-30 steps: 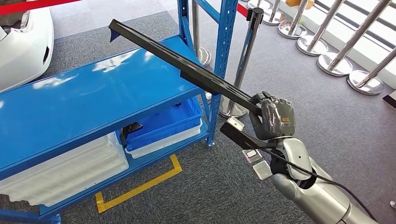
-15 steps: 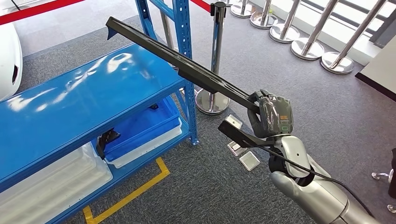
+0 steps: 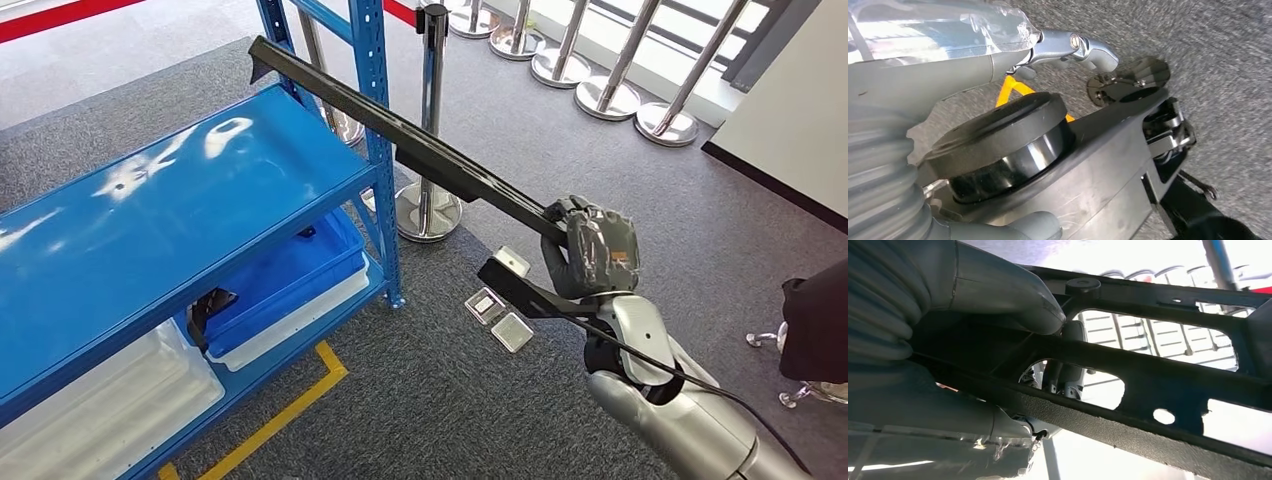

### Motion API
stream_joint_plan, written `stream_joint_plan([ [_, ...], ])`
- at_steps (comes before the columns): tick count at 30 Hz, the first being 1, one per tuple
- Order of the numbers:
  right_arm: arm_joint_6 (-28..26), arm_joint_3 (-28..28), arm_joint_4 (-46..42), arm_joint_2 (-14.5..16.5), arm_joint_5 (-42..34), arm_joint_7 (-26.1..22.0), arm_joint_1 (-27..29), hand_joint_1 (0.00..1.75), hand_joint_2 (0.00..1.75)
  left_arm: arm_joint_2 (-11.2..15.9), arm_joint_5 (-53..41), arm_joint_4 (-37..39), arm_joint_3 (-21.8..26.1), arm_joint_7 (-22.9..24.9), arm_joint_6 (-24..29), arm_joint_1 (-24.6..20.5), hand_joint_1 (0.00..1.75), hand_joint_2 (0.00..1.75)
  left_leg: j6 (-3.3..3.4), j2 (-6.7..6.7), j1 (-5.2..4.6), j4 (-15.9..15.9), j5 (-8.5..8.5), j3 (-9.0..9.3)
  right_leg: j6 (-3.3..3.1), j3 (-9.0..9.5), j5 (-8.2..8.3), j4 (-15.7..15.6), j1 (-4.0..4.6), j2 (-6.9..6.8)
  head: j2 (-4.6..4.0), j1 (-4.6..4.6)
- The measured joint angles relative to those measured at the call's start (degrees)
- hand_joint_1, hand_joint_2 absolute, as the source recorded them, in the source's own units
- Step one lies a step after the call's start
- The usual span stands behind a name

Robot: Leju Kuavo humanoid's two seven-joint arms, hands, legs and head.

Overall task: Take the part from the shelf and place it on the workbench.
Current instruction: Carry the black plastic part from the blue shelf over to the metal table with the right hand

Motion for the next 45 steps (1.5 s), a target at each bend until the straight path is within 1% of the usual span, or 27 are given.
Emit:
stream_joint_plan([
  [1,-0.04,0.00,0.00,0.00,0.00,-0.01,0.02,1.75,1.75,0.00,0.13,0.00,0.00,0.14,0.29,0.03,0.00,1.75,-0.11,0.50,0.02,0.18,-0.12,-0.01,0.05,1.49,1.51,-2.43,-0.02,-0.27,0.00,0.29],
  [3,-0.12,0.00,0.01,0.01,0.01,-0.05,-0.05,1.75,1.75,0.01,0.35,0.00,0.01,0.29,0.87,0.01,0.00,1.75,-0.52,1.40,-0.09,0.72,-0.55,-0.06,-0.11,5.78,4.58,-10.20,0.14,-1.77,-0.01,0.90],
  [5,-0.18,-0.01,0.02,0.02,0.03,-0.07,-0.13,1.75,1.75,0.04,0.42,0.00,0.02,0.35,1.22,0.03,0.00,1.75,-1.02,2.05,-0.37,1.27,-0.95,-0.18,-0.79,7.86,5.51,-14.51,0.45,-2.63,0.00,1.17],
  [8,-0.21,-0.02,0.02,0.02,0.06,-0.07,-0.12,1.75,1.75,0.07,0.44,0.00,0.02,0.41,1.43,0.05,0.00,1.75,-1.78,2.56,-0.38,1.57,-1.29,-0.10,-1.82,7.72,5.54,-14.90,0.52,-1.59,-0.01,0.79],
  [10,-0.23,-0.02,0.02,0.02,0.07,-0.08,-0.20,1.75,1.75,0.08,0.47,0.00,0.02,0.41,1.57,0.02,0.00,1.75,-2.44,1.18,-0.17,3.67,-3.09,-0.75,-2.40,7.71,5.79,-15.14,0.32,-0.96,-0.01,0.50],
  [13,-0.24,-0.02,0.02,0.03,0.08,-0.09,-0.27,1.75,1.75,0.20,0.41,0.01,0.02,0.19,2.05,0.24,0.00,1.75,-2.93,-0.99,0.04,14.36,-8.98,-5.16,-2.83,7.63,5.94,-15.20,0.22,0.11,-0.01,-0.50],
  [14,-0.24,-0.02,0.02,0.04,0.08,-0.03,-0.26,1.75,1.75,0.41,0.33,0.01,0.02,-0.15,2.09,0.31,0.00,1.75,-2.98,-1.13,0.07,17.59,-10.07,-6.61,-2.87,7.61,5.96,-15.20,0.24,0.59,0.00,-0.73],
  [15,-0.25,-0.02,0.02,0.04,0.08,0.04,-0.22,1.75,1.75,0.82,0.26,0.02,0.02,-0.62,1.81,0.36,0.00,1.75,-2.97,-1.16,0.09,18.99,-10.02,-7.27,-2.88,7.61,5.98,-15.19,0.24,1.12,0.00,-0.90],
  [16,-0.26,-0.02,0.02,0.04,0.08,0.12,-0.17,1.75,1.75,1.39,0.22,0.02,0.02,-1.13,1.21,0.37,0.00,1.75,-2.89,-1.21,0.12,18.19,-8.86,-6.95,-2.87,7.65,5.99,-15.18,0.25,1.68,0.00,-1.05],
  [17,-0.27,-0.02,0.02,0.04,0.09,0.20,-0.09,1.75,1.75,2.16,0.21,0.02,0.02,-1.57,0.32,0.38,0.00,1.75,-2.74,-1.39,0.17,15.19,-6.74,-5.61,-2.86,7.73,6.00,-15.17,0.24,2.27,0.00,-1.18],
  [19,-0.30,-0.03,-0.05,0.02,0.11,0.33,0.05,1.75,1.75,3.88,0.24,0.03,0.02,-2.09,-1.63,0.42,0.00,1.75,-2.31,-3.10,0.28,6.98,-2.50,-2.05,-2.74,7.76,6.06,-15.10,0.28,3.39,0.00,-1.50],
  [20,-0.32,-0.04,-0.09,-0.02,0.14,0.40,0.10,1.75,1.75,4.69,0.26,0.05,0.02,-2.23,-2.30,0.49,0.00,1.75,-2.10,-3.95,0.31,3.90,-1.36,-0.83,-2.57,7.61,6.16,-15.03,0.28,3.91,0.00,-1.61],
  [21,-0.34,-0.06,-0.15,-0.06,0.15,0.46,0.16,1.75,1.75,5.31,0.28,0.07,0.03,-2.29,-2.68,0.57,0.00,1.75,-1.93,-4.57,0.27,2.29,-0.97,-0.31,-2.30,7.38,6.33,-15.00,0.20,4.40,0.00,-1.68],
  [23,-0.38,-0.09,-0.28,-0.17,0.17,0.54,0.30,1.75,1.75,6.20,0.32,0.10,0.04,-2.34,-2.89,0.71,0.00,1.75,-1.57,-4.17,0.15,1.50,-0.96,-0.22,-1.54,6.96,6.76,-15.11,-0.01,5.35,0.00,-1.67],
  [24,-0.38,-0.11,-0.35,-0.25,0.17,0.55,0.43,1.75,1.75,6.50,0.33,0.10,0.04,-2.34,-2.91,0.69,0.00,1.75,-1.29,-3.69,0.18,1.23,-0.75,-0.19,-1.20,6.81,6.68,-15.00,-0.08,5.28,0.01,-1.73],
  [26,-0.36,-0.14,-0.44,-0.46,0.20,0.50,0.50,1.75,1.75,6.82,0.34,0.11,0.04,-2.35,-2.88,0.58,0.00,1.75,-0.58,-2.76,0.33,0.44,-0.21,-0.07,-0.74,5.52,4.85,-12.39,0.09,3.22,0.01,-1.24],
  [28,-0.26,-0.15,-0.46,-0.57,0.22,0.36,0.46,1.75,1.75,6.88,0.33,0.11,0.04,-2.36,-2.71,0.66,0.00,1.75,-0.20,-1.80,0.22,0.20,0.01,-0.13,-0.54,2.46,1.18,-5.63,0.14,0.70,-0.01,-0.31],
  [29,-0.19,-0.15,-0.46,-0.57,0.23,0.31,0.45,1.75,1.75,6.89,0.32,0.11,0.04,-2.36,-2.59,0.78,0.00,1.75,-0.14,-1.27,0.15,0.22,0.02,-0.20,-0.46,0.90,-0.28,-2.07,0.11,0.27,0.00,0.06],
  [30,-0.11,-0.15,-0.45,-0.57,0.23,0.25,0.46,1.75,1.75,6.90,0.32,0.11,0.04,-2.36,-2.46,0.90,0.00,1.75,-0.10,-0.71,0.08,0.26,0.00,-0.24,-0.41,0.01,-0.88,0.20,0.08,0.10,0.00,0.32],
  [31,-0.04,-0.15,-0.45,-0.57,0.23,0.20,0.47,1.75,1.75,6.90,0.32,0.11,0.04,-2.36,-2.35,0.98,0.00,1.75,-0.09,-0.17,0.05,0.31,-0.03,-0.25,-0.39,0.10,-0.48,0.49,0.07,0.02,0.00,0.56],
  [32,0.02,-0.15,-0.45,-0.57,0.23,0.14,0.46,1.75,1.75,6.91,0.32,0.11,0.04,-2.36,-2.23,1.00,0.00,1.75,-0.13,0.33,0.03,0.39,-0.09,-0.24,-0.42,1.32,0.87,-1.46,0.08,-0.15,0.00,0.80],
  [35,0.12,-0.15,-0.46,-0.56,0.26,-0.01,0.27,1.75,1.75,6.99,0.32,0.11,0.04,-2.37,-2.04,0.95,0.00,1.75,-0.62,1.54,-0.23,0.85,-0.53,-0.22,-0.96,7.41,5.21,-12.65,0.46,-2.45,0.00,1.61],
  [37,0.20,-0.15,-0.48,-0.54,0.28,-0.04,0.11,1.75,1.75,7.07,0.32,0.11,0.04,-2.38,-1.98,1.00,0.00,1.75,-1.06,2.27,-0.53,1.07,-0.70,-0.27,-1.44,8.47,5.41,-15.26,0.87,-3.14,0.00,1.71],
  [39,0.31,-0.15,-0.48,-0.52,0.27,-0.04,0.06,1.75,1.75,7.12,0.30,0.11,0.04,-2.45,-1.87,1.01,0.00,1.75,-1.57,2.72,-0.52,1.27,-0.97,-0.20,-1.97,8.30,5.66,-15.58,0.80,-2.24,0.00,1.41],
  [41,0.43,-0.15,-0.48,-0.51,0.26,-0.07,-0.06,1.75,1.75,7.19,0.28,0.11,0.04,-2.59,-1.79,1.00,0.00,1.75,-2.22,1.40,-0.31,3.55,-2.83,-0.88,-2.60,8.35,5.97,-15.96,0.53,-1.49,0.01,1.07],
  [43,0.57,-0.15,-0.48,-0.48,0.27,-0.10,-0.19,1.75,1.75,7.21,0.27,0.11,0.04,-2.73,-1.78,1.09,0.00,1.75,-2.70,-0.51,-0.06,10.22,-6.69,-3.59,-2.96,8.39,6.12,-16.10,0.43,-0.74,0.01,0.42],
  [45,0.73,-0.14,-0.48,-0.41,0.26,-0.13,-0.22,1.75,1.75,7.21,0.27,0.11,0.04,-2.84,-1.78,1.26,0.00,1.75,-2.93,-1.11,0.10,17.06,-9.23,-6.65,-3.05,8.36,6.13,-16.03,0.42,0.26,0.00,-0.25],
])
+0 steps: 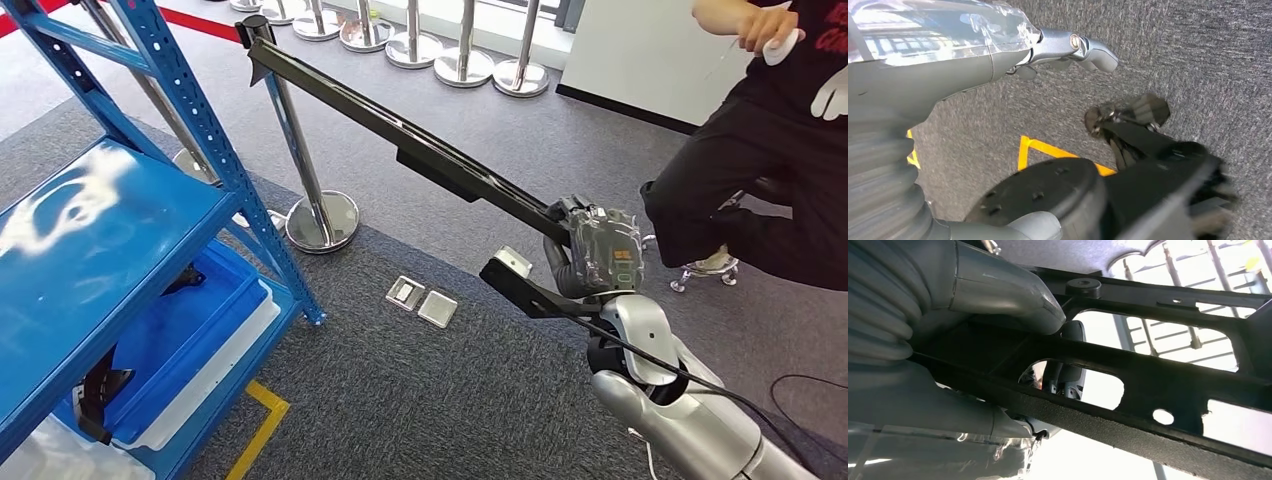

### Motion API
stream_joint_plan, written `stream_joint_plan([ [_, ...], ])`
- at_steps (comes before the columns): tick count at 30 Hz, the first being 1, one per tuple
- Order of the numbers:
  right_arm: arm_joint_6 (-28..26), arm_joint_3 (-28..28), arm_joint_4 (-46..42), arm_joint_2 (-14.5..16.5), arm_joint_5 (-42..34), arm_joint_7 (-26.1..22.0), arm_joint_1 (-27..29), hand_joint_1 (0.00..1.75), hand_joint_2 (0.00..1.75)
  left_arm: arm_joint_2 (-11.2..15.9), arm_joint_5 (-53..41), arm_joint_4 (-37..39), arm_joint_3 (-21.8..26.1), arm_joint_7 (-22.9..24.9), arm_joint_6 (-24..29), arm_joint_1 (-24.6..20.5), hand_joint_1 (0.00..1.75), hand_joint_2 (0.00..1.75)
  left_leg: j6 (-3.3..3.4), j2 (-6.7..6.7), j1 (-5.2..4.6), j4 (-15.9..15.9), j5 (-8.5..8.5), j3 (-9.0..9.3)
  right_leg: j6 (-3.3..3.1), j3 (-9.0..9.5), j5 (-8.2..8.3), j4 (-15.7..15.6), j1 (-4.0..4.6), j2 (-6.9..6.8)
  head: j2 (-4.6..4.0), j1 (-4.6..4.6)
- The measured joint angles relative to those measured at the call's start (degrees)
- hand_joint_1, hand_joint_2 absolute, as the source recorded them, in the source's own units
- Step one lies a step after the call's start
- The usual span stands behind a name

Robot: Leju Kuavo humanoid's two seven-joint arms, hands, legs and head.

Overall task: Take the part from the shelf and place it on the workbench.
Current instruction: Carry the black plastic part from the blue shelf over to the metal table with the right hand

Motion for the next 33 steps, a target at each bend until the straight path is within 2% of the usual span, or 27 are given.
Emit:
stream_joint_plan([
  [1,0.05,0.01,0.00,0.03,-0.01,0.00,0.00,1.75,1.75,0.01,0.00,0.00,0.00,-0.04,0.00,0.07,0.00,1.75,-0.06,-0.06,0.08,0.87,0.39,-0.46,0.00,0.00,0.00,0.07,-0.03,0.57,-0.01,-0.23],
  [2,0.09,0.01,0.00,0.05,-0.01,0.00,0.00,1.75,1.75,0.02,0.00,0.00,0.00,-0.09,0.00,0.10,0.00,1.75,-0.08,-0.14,0.19,-0.61,1.93,0.12,0.02,0.02,-0.01,0.17,-0.08,1.16,-0.01,-0.44],
  [3,0.11,0.01,0.00,0.07,-0.01,0.00,-0.01,1.75,1.75,0.04,0.00,0.00,0.00,-0.11,0.00,0.10,0.00,1.75,-0.08,-0.59,0.37,-4.12,4.26,1.58,0.08,0.04,-0.05,0.29,-0.14,1.75,-0.01,-0.63],
  [4,0.11,0.01,0.00,0.10,-0.01,0.00,-0.02,1.75,1.75,0.07,0.00,0.00,0.00,-0.13,0.00,0.11,0.00,1.75,-0.04,-1.64,0.57,-8.07,6.35,3.23,0.21,0.00,-0.09,0.45,-0.13,2.33,-0.01,-0.84],
  [5,0.13,0.01,0.00,0.14,-0.01,0.00,-0.04,1.75,1.75,0.09,0.00,0.00,0.00,-0.14,0.00,0.11,0.00,1.75,0.06,-2.64,0.75,-11.61,7.78,4.65,0.41,-0.14,-0.12,0.68,-0.10,2.91,0.00,-1.02],
  [6,0.14,0.01,-0.01,0.18,-0.01,0.00,-0.09,1.75,1.75,0.10,0.00,0.00,0.00,-0.14,0.00,0.12,0.00,1.75,0.20,-3.46,0.83,-13.83,8.47,5.45,0.72,-0.37,-0.07,0.82,-0.11,3.44,0.00,-1.11],
  [7,0.15,0.01,-0.01,0.21,-0.01,0.00,-0.13,1.75,1.75,0.11,0.00,0.00,0.00,-0.14,0.00,0.13,0.00,1.75,0.42,-3.80,0.76,-14.63,8.45,5.65,1.08,-0.64,0.07,0.87,-0.12,3.93,0.00,-1.08],
  [9,0.18,0.01,-0.02,0.23,-0.01,0.00,-0.16,1.75,1.75,0.11,-0.01,0.00,0.00,-0.14,-0.01,0.10,0.00,1.75,1.10,-2.89,0.63,-15.02,8.60,5.57,1.84,-1.10,0.32,0.86,-0.37,4.63,-0.01,-0.88],
  [11,0.20,0.01,-0.02,0.23,-0.01,-0.01,-0.22,1.75,1.75,0.11,-0.03,0.00,0.00,-0.16,-0.03,0.00,0.00,1.75,1.95,-1.91,0.70,-15.52,9.03,5.60,2.37,-2.03,-0.90,2.63,-0.36,3.19,-0.01,-0.43],
  [13,0.23,0.01,-0.02,0.24,-0.01,-0.04,-0.35,1.75,1.75,0.11,-0.03,0.01,0.00,-0.19,-0.03,-0.03,0.00,1.75,2.49,-0.98,0.58,-15.76,9.26,5.54,2.66,-4.64,-4.13,8.52,-0.27,0.83,-0.01,0.44],
  [14,0.26,0.01,-0.02,0.26,-0.01,-0.05,-0.38,1.75,1.75,0.13,-0.04,0.02,0.00,-0.20,-0.03,0.03,0.00,1.75,2.60,-0.50,0.45,-15.76,9.26,5.49,2.75,-6.34,-5.83,12.36,-0.32,0.24,-0.01,0.87],
  [15,0.29,0.01,-0.02,0.27,-0.01,-0.05,-0.36,1.75,1.75,0.14,-0.04,0.02,0.00,-0.20,-0.03,0.08,0.00,1.75,2.66,-0.01,0.32,-15.75,9.25,5.46,2.80,-7.66,-6.86,15.42,-0.35,-0.04,-0.01,1.17],
  [16,0.33,0.01,-0.01,0.27,-0.01,-0.05,-0.34,1.75,1.75,0.16,-0.04,0.02,0.00,-0.20,-0.04,0.11,0.00,1.75,2.69,0.48,0.20,-15.74,9.24,5.46,2.78,-8.14,-6.92,16.75,-0.37,-0.19,-0.01,1.43],
  [17,0.35,0.01,-0.01,0.28,-0.01,-0.04,-0.33,1.75,1.75,0.16,-0.04,0.02,0.00,-0.20,-0.04,0.10,0.00,1.75,2.68,0.94,0.11,-15.73,9.21,5.49,2.71,-7.51,-5.95,15.77,-0.35,-0.35,0.00,1.68],
  [18,0.37,0.01,-0.01,0.28,-0.01,-0.04,-0.34,1.75,1.75,0.16,-0.04,0.02,0.00,-0.21,-0.05,0.05,0.00,1.75,2.65,1.38,0.05,-15.72,9.17,5.55,2.54,-5.74,-4.17,12.56,-0.29,-0.69,0.01,1.92],
  [20,0.38,0.01,-0.03,0.29,-0.01,-0.04,-0.44,1.75,1.75,0.16,-0.04,0.02,0.00,-0.22,-0.07,-0.04,0.00,1.75,2.42,2.12,-0.17,-15.60,9.01,5.63,2.01,-1.64,-1.32,4.52,0.13,-2.42,0.01,2.41],
  [21,0.38,0.01,-0.04,0.30,-0.01,-0.04,-0.50,1.75,1.75,0.17,-0.04,0.02,0.00,-0.22,-0.08,-0.06,0.00,1.75,2.21,2.44,-0.30,-15.56,8.96,5.62,1.71,-0.42,-0.69,1.95,0.39,-3.03,0.01,2.54],
  [22,0.38,0.01,-0.05,0.31,-0.01,-0.03,-0.56,1.75,1.75,0.19,-0.04,0.02,0.00,-0.22,-0.09,-0.04,0.00,1.75,1.97,2.77,-0.41,-15.53,8.93,5.61,1.46,-0.02,-0.64,0.85,0.64,-3.31,0.00,2.55],
  [24,0.38,0.01,-0.08,0.32,-0.01,-0.01,-0.60,1.75,1.75,0.21,-0.04,0.02,0.01,-0.22,-0.09,-0.06,0.00,1.75,1.39,3.40,-0.48,-15.57,8.89,5.66,0.95,-0.15,-0.40,0.58,0.75,-2.44,0.00,2.33],
  [26,0.37,0.01,-0.10,0.32,-0.01,-0.01,-0.67,1.75,1.75,0.27,-0.05,0.02,0.02,-0.25,-0.09,-0.14,0.00,1.75,0.75,2.57,-0.32,-14.13,7.60,5.34,0.32,-0.09,-0.02,0.13,0.50,-1.73,0.01,2.01],
  [28,0.36,0.01,-0.11,0.34,-0.04,-0.05,-0.75,1.75,1.75,0.31,-0.07,0.02,0.02,-0.28,-0.09,-0.12,0.00,1.75,0.26,0.75,-0.09,-8.58,4.10,3.19,-0.13,-0.03,0.21,-0.12,0.32,-1.08,0.01,1.34],
  [30,0.36,0.01,-0.11,0.39,-0.10,-0.10,-0.75,1.75,1.75,0.32,-0.07,0.02,0.02,-0.29,-0.09,0.01,0.00,1.75,0.00,-0.02,-0.04,-1.06,0.82,-0.15,-0.27,-0.10,0.25,-0.06,0.35,-0.14,0.01,0.64],
  [31,0.36,0.01,-0.11,0.42,-0.13,-0.11,-0.75,1.75,1.75,0.33,-0.07,0.02,0.02,-0.29,-0.09,0.07,0.00,1.75,-0.07,-0.10,-0.01,0.92,0.55,-1.09,-0.28,-0.12,0.25,0.02,0.36,0.41,0.01,0.39],
  [32,0.36,0.01,-0.11,0.44,-0.15,-0.11,-0.75,1.75,1.75,0.37,-0.07,0.02,0.02,-0.29,-0.09,0.10,0.00,1.75,-0.08,-0.14,0.04,0.70,1.47,-1.02,-0.28,-0.13,0.25,0.13,0.34,1.00,0.01,0.15],
  [33,0.35,0.01,-0.11,0.46,-0.16,-0.12,-0.75,1.75,1.75,0.41,-0.07,0.02,0.02,-0.29,-0.09,0.10,0.00,1.75,-0.04,-0.30,0.13,-1.78,3.38,0.09,-0.24,-0.12,0.23,0.26,0.32,1.58,0.01,-0.08],
])
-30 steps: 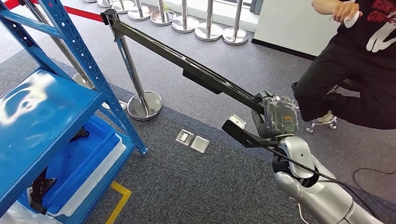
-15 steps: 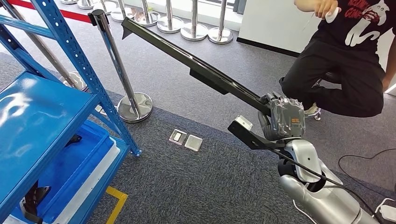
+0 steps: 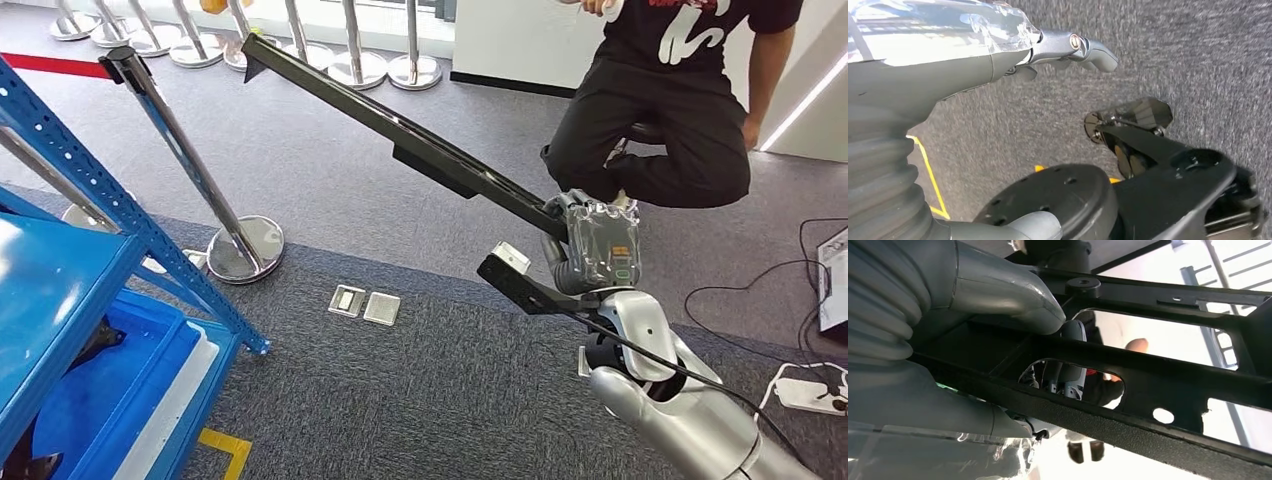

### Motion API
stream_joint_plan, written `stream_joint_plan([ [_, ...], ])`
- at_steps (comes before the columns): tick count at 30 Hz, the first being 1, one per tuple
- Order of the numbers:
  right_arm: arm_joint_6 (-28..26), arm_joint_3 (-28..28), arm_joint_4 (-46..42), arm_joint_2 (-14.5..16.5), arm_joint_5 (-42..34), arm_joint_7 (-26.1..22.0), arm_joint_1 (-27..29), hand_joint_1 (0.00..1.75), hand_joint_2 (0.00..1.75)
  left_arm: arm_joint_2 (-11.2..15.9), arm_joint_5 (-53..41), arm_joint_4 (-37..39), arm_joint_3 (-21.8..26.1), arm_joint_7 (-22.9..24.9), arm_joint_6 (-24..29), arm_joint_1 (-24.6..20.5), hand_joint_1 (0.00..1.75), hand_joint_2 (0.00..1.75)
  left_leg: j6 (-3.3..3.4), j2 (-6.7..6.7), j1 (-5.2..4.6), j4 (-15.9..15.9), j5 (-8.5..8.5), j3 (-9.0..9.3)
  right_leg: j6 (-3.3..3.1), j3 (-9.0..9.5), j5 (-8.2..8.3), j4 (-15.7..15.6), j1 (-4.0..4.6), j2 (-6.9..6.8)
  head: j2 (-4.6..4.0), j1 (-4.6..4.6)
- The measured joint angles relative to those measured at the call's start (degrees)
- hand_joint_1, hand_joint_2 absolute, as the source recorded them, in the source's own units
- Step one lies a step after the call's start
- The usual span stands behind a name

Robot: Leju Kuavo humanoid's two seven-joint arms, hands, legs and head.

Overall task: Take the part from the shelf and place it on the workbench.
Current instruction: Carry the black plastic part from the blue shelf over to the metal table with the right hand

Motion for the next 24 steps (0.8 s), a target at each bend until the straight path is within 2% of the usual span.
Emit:
stream_joint_plan([
  [2,-0.04,0.00,0.00,0.08,-0.02,-0.11,-0.03,1.75,1.75,0.14,-0.01,0.01,0.00,0.00,0.01,-0.02,0.00,1.75,0.21,-1.60,0.30,-7.81,4.05,3.38,0.20,-0.12,-0.09,0.36,0.06,1.10,-0.01,-0.44],
  [3,-0.08,0.00,0.00,0.14,-0.01,-0.24,-0.07,1.75,1.75,0.19,-0.02,0.01,0.00,0.00,0.02,-0.02,0.00,1.75,0.35,-2.43,0.42,-10.74,5.09,4.52,0.41,-0.31,-0.08,0.55,0.08,1.63,-0.01,-0.54],
  [5,-0.15,0.00,0.00,0.25,0.00,-0.60,-0.14,1.75,1.75,0.22,-0.03,0.02,0.00,0.01,0.03,-0.04,0.00,1.75,0.78,-3.13,0.38,-12.84,5.35,5.15,1.00,-0.81,0.15,0.71,0.02,2.57,0.00,-0.43],
  [7,-0.20,-0.01,0.00,0.31,0.01,-0.92,-0.14,1.75,1.75,0.22,-0.02,0.02,0.00,0.02,0.07,-0.10,0.00,1.75,1.49,-2.20,0.33,-13.35,5.65,5.20,1.68,-1.16,0.26,0.75,-0.20,2.95,0.00,-0.28],
  [9,-0.24,-0.02,0.02,0.33,-0.01,-1.14,-0.30,1.75,1.75,0.22,-0.01,0.02,0.01,0.02,0.17,-0.15,0.00,1.75,2.27,-1.27,0.46,-13.96,6.06,5.32,2.24,-2.34,-1.39,3.20,-0.17,1.15,-0.01,0.28],
  [11,-0.27,-0.02,0.06,0.38,-0.06,-1.49,-0.48,1.75,1.75,0.23,0.02,0.02,0.03,0.02,0.29,-0.03,0.00,1.75,2.64,-0.37,0.36,-14.15,6.18,5.33,2.64,-5.29,-4.78,9.75,-0.27,-1.12,-0.01,1.19],
  [12,-0.28,-0.02,0.12,0.43,-0.12,-1.67,-0.49,1.75,1.75,0.24,0.05,0.02,0.04,0.03,0.33,0.09,0.00,1.75,2.68,0.12,0.26,-14.14,6.16,5.32,2.79,-6.90,-6.18,13.31,-0.42,-1.55,0.00,1.51],
  [13,-0.28,-0.02,0.19,0.48,-0.17,-1.80,-0.44,1.75,1.75,0.24,0.08,0.02,0.05,0.05,0.34,0.21,0.00,1.75,2.69,0.59,0.17,-14.13,6.13,5.33,2.88,-7.90,-6.74,15.55,-0.54,-1.72,-0.01,1.72],
  [14,-0.28,-0.02,0.27,0.53,-0.23,-1.87,-0.41,1.75,1.75,0.25,0.10,0.02,0.06,0.08,0.35,0.28,0.00,1.75,2.67,1.07,0.12,-14.11,6.10,5.35,2.92,-7.92,-6.27,15.77,-0.61,-1.85,0.00,1.95],
  [15,-0.28,-0.02,0.34,0.56,-0.27,-1.92,-0.41,1.75,1.75,0.24,0.12,0.02,0.07,0.11,0.35,0.31,0.00,1.75,2.62,1.51,0.10,-14.09,6.04,5.39,2.90,-6.81,-4.86,13.72,-0.64,-2.06,0.01,2.18],
  [17,-0.28,-0.02,0.39,0.61,-0.30,-2.01,-0.50,1.75,1.75,0.24,0.14,0.02,0.11,0.16,0.37,0.32,0.00,1.75,2.35,2.30,0.00,-14.02,5.83,5.53,2.64,-2.76,-1.53,5.96,-0.42,-3.55,0.01,2.70],
  [18,-0.28,-0.02,0.39,0.63,-0.30,-2.03,-0.57,1.75,1.75,0.24,0.15,0.02,0.14,0.17,0.39,0.32,0.00,1.75,2.14,2.61,-0.12,-13.95,5.73,5.56,2.35,-1.22,-0.57,2.80,-0.20,-4.18,0.00,2.90],
  [19,-0.28,-0.02,0.40,0.65,-0.30,-2.04,-0.62,1.75,1.75,0.24,0.16,0.02,0.16,0.17,0.42,0.33,0.00,1.75,1.88,2.89,-0.23,-13.90,5.65,5.60,2.06,-0.40,-0.26,0.99,0.02,-4.60,0.00,2.98],
  [20,-0.28,-0.02,0.40,0.67,-0.31,-2.04,-0.63,1.75,1.75,0.25,0.17,0.02,0.19,0.17,0.45,0.35,0.00,1.75,1.62,3.19,-0.35,-13.91,5.60,5.64,1.77,-0.29,-0.45,0.47,0.26,-4.57,0.00,2.95],
  [22,-0.28,-0.02,0.40,0.68,-0.32,-2.04,-0.63,1.75,1.75,0.25,0.18,0.03,0.20,0.19,0.48,0.36,0.00,1.75,0.99,3.61,-0.28,-13.84,5.37,5.79,1.16,-0.37,-0.22,0.22,0.25,-3.59,0.00,2.68],
  [24,-0.29,-0.02,0.38,0.72,-0.31,-2.04,-0.70,1.75,1.75,0.25,0.18,0.03,0.21,0.20,0.50,0.35,0.00,1.75,0.47,2.50,-0.07,-11.77,3.66,5.15,0.48,-0.25,0.07,-0.17,0.04,-2.90,0.00,2.27],
])
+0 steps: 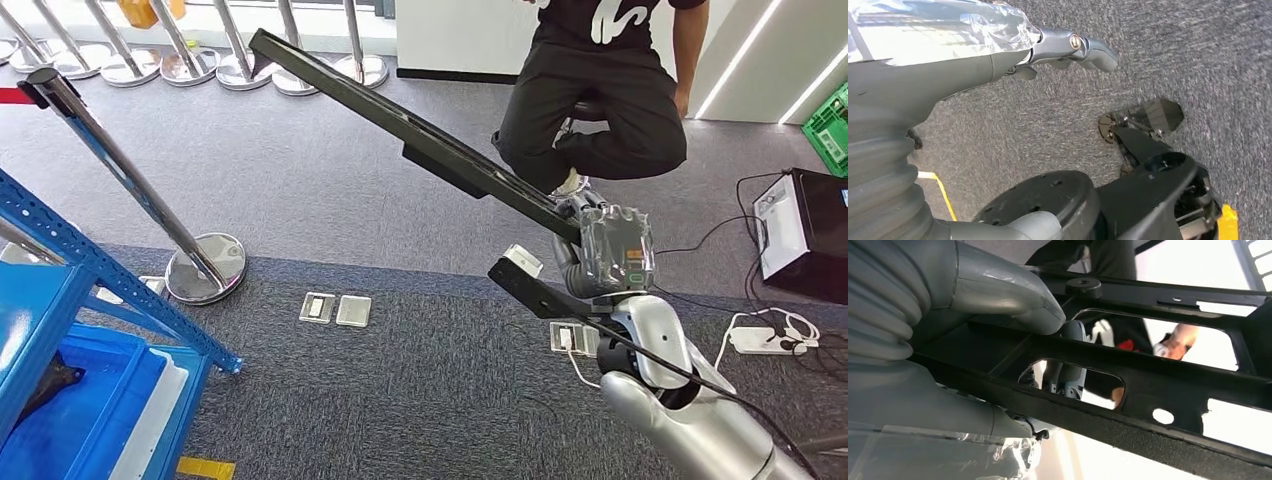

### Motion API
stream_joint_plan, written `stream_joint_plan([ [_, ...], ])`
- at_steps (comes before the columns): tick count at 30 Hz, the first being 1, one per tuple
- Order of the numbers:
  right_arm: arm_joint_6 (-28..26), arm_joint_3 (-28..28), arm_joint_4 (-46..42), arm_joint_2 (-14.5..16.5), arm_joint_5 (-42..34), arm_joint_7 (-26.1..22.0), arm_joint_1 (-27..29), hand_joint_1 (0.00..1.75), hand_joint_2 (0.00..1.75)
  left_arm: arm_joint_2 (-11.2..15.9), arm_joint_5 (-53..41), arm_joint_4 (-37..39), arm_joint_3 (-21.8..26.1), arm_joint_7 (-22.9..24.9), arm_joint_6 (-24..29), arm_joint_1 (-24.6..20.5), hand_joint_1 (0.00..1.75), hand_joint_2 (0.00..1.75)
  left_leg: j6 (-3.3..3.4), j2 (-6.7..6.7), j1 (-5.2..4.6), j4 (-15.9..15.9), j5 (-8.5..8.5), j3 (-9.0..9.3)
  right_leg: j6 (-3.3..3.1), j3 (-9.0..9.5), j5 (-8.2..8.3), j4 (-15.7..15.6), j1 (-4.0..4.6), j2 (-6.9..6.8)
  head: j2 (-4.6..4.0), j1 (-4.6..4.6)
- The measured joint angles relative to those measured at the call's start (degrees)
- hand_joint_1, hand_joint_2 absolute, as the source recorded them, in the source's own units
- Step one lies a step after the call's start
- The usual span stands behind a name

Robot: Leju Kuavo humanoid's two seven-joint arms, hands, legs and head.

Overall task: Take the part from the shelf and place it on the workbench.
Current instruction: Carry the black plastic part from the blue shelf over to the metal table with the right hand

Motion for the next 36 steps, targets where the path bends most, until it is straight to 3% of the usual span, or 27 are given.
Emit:
stream_joint_plan([
  [3,0.01,0.00,-0.01,0.09,0.01,0.00,-0.03,1.75,1.75,0.00,0.02,-0.01,0.01,0.03,0.01,0.23,0.00,1.75,-0.30,-2.10,0.12,10.47,-5.45,-4.56,-0.59,0.07,0.10,-0.12,0.01,1.17,0.00,-1.14],
  [4,0.02,0.00,-0.01,0.16,0.01,-0.01,-0.01,1.75,1.75,0.00,0.03,-0.01,0.01,0.05,0.01,0.35,0.00,1.75,-0.33,-2.26,0.12,13.47,-6.32,-5.98,-0.64,0.07,0.09,-0.08,0.06,1.73,0.00,-1.44],
  [5,0.04,0.00,-0.01,0.22,0.01,-0.01,0.00,1.75,1.75,0.00,0.04,-0.01,0.01,0.09,0.02,0.45,0.00,1.75,-0.32,-2.31,0.12,14.59,-6.07,-6.59,-0.66,0.08,0.09,0.00,0.09,2.32,0.01,-1.68],
  [7,0.09,0.00,-0.01,0.31,-0.02,-0.02,0.00,1.75,1.75,0.00,0.07,0.01,0.02,0.14,0.09,0.50,0.00,1.75,-0.14,-2.67,0.18,10.16,-2.49,-4.80,-0.60,0.13,0.03,0.21,0.09,3.51,0.01,-2.16],
  [9,0.17,0.00,-0.01,0.38,-0.06,-0.02,-0.05,1.75,1.75,0.03,0.11,0.02,0.05,0.18,0.17,0.51,0.00,1.75,0.21,-4.74,0.43,2.58,1.14,-1.81,-0.35,-0.05,-0.10,0.60,0.14,4.61,0.00,-2.60],
  [11,0.33,0.00,-0.01,0.45,-0.12,-0.02,-0.12,1.75,1.75,0.09,0.30,0.03,0.10,0.30,0.18,0.50,0.00,1.75,0.49,-6.07,0.50,-0.90,2.16,-0.63,0.12,-0.49,-0.04,0.85,0.10,5.61,-0.01,-2.57],
  [13,0.50,0.01,-0.01,0.46,-0.18,-0.02,-0.12,1.75,1.75,0.10,0.46,0.04,0.11,0.42,0.17,0.43,0.00,1.75,0.97,-5.23,0.38,-1.37,2.28,-0.51,0.80,-0.80,0.14,0.76,-0.09,6.34,0.00,-2.41],
  [15,0.61,0.02,-0.01,0.47,-0.22,-0.02,-0.28,1.75,1.75,0.10,0.51,0.04,0.21,0.46,0.15,0.36,0.00,1.75,1.69,-4.29,0.44,-2.02,2.66,-0.33,1.47,-1.50,-0.82,2.15,-0.05,4.72,0.00,-2.09],
  [17,0.79,0.05,-0.01,0.51,-0.30,-0.02,-0.60,1.75,1.75,0.11,0.56,0.05,0.50,0.58,0.08,0.38,0.00,1.75,2.11,-3.35,0.39,-2.39,2.87,-0.24,2.01,-3.88,-3.71,7.37,-0.10,2.12,-0.01,-1.27],
  [19,0.99,0.13,0.02,0.60,-0.44,-0.02,-0.71,1.75,1.75,0.11,0.63,0.05,0.81,0.76,0.02,0.46,0.00,1.75,2.29,-2.39,0.19,-2.37,2.81,-0.24,2.42,-7.03,-6.33,14.00,-0.42,1.30,-0.01,-0.62],
  [20,1.08,0.15,0.05,0.63,-0.53,-0.02,-0.67,1.75,1.75,0.11,0.67,0.05,0.93,0.85,0.01,0.48,0.00,1.75,2.33,-1.90,0.11,-2.36,2.75,-0.22,2.54,-7.77,-6.42,15.55,-0.56,1.19,0.00,-0.42],
  [21,1.16,0.17,0.09,0.66,-0.61,-0.03,-0.66,1.75,1.75,0.11,0.70,0.05,1.01,0.92,0.01,0.47,0.00,1.75,2.34,-1.43,0.08,-2.34,2.67,-0.18,2.61,-7.52,-5.50,15.03,-0.65,1.09,0.00,-0.19],
  [24,1.24,0.18,0.16,0.81,-0.82,-0.20,-1.09,1.75,1.75,0.11,0.88,0.06,1.25,1.07,0.01,0.42,0.00,1.75,1.91,-0.21,-0.07,-2.21,2.25,0.09,2.38,-2.61,-0.64,5.11,-0.37,-0.88,0.00,0.64],
  [26,1.25,0.20,0.18,1.03,-0.93,-0.54,-1.59,1.75,1.75,0.11,1.05,0.07,1.39,1.14,0.02,0.43,0.00,1.75,1.38,0.51,-0.33,-2.08,2.02,0.17,1.72,-0.86,0.06,1.18,0.16,-2.13,0.00,0.98],
  [28,1.30,0.22,0.19,1.19,-1.03,-0.79,-1.79,1.75,1.75,0.11,1.20,0.07,1.45,1.17,0.09,0.42,0.00,1.75,0.85,1.27,-0.40,-2.06,1.84,0.34,0.94,-0.75,-0.09,0.63,0.37,-1.55,0.00,0.77],
  [30,1.38,0.22,0.19,1.26,-1.08,-0.86,-1.84,1.75,1.75,0.11,1.30,0.07,1.49,1.18,0.16,0.38,0.00,1.75,0.30,0.47,-0.17,-0.84,0.72,0.24,0.26,-0.54,0.09,0.25,0.23,-0.76,0.00,0.34],
  [32,1.43,0.22,0.20,1.37,-1.10,-0.93,-1.98,1.75,1.75,0.11,1.43,0.07,1.51,1.19,0.18,0.42,0.00,1.75,-0.04,-1.40,0.02,4.35,-2.41,-1.87,-0.39,-0.35,0.19,0.01,0.12,-0.05,0.01,-0.30],
  [34,1.44,0.24,0.22,1.51,-1.21,-0.98,-2.03,1.75,1.75,0.11,1.56,0.07,1.52,1.22,0.18,0.59,0.00,1.75,-0.16,-2.20,0.04,12.03,-5.76,-5.58,-0.74,-0.34,0.15,0.07,0.22,0.92,0.01,-0.99],
  [35,1.45,0.26,0.25,1.58,-1.29,-1.01,-2.03,1.75,1.75,0.11,1.61,0.08,1.52,1.24,0.18,0.68,0.00,1.75,-0.21,-2.30,0.06,14.70,-6.44,-6.96,-0.79,-0.34,0.14,0.13,0.26,1.48,0.00,-1.23],
  [36,1.45,0.29,0.27,1.67,-1.36,-1.04,-2.02,1.75,1.75,0.11,1.64,0.08,1.52,1.26,0.18,0.71,0.00,1.75,-0.21,-2.32,0.09,15.05,-5.75,-7.29,-0.80,-0.32,0.12,0.22,0.26,2.12,0.00,-1.44],
])
